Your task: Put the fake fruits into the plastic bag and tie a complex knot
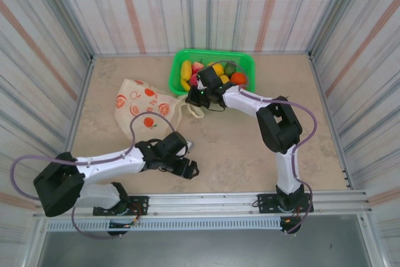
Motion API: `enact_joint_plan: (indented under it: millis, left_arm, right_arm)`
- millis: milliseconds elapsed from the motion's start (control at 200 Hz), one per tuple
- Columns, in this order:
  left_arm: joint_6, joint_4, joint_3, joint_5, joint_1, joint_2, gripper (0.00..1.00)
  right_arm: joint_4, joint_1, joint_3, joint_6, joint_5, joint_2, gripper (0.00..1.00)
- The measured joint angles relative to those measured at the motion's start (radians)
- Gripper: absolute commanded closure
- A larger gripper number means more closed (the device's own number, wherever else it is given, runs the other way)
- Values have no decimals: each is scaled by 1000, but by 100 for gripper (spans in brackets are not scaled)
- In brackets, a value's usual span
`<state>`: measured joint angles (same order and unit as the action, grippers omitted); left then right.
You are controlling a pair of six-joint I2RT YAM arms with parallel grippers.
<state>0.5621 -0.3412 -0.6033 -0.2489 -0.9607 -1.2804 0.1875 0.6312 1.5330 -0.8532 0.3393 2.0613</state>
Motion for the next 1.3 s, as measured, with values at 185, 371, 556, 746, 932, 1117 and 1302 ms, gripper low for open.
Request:
enact_joint_plan:
  millis: [185,371,556,746,932,1117,1302]
  left_arm:
    - [-35,64,-59,-89,1,-135,25]
    - [-86,89,-83,-161,1,-207,69]
    - [-118,72,-101,-177,1,-258,100]
    - [-126,-20,-102,-116,1,-113,100]
    - [-137,-213,-194,48,3,247,100]
    - [-150,-430,-416,154,202,488,100]
    - [-185,-609,-645,146,461,523,100]
  right_arm:
    - [-4,-5,-8,0,17,0,100]
    - [-24,-5,-46,0,31,0,100]
    - [-31,-19,-68,-1,37,-1,100]
    - [-23,-58,-99,1,51,-38,100]
    - [50,-110,-98,64,62,-122,100]
    - [156,-120,-59,168,53,-214,100]
    - [266,-100,-23,235,46,-343,100]
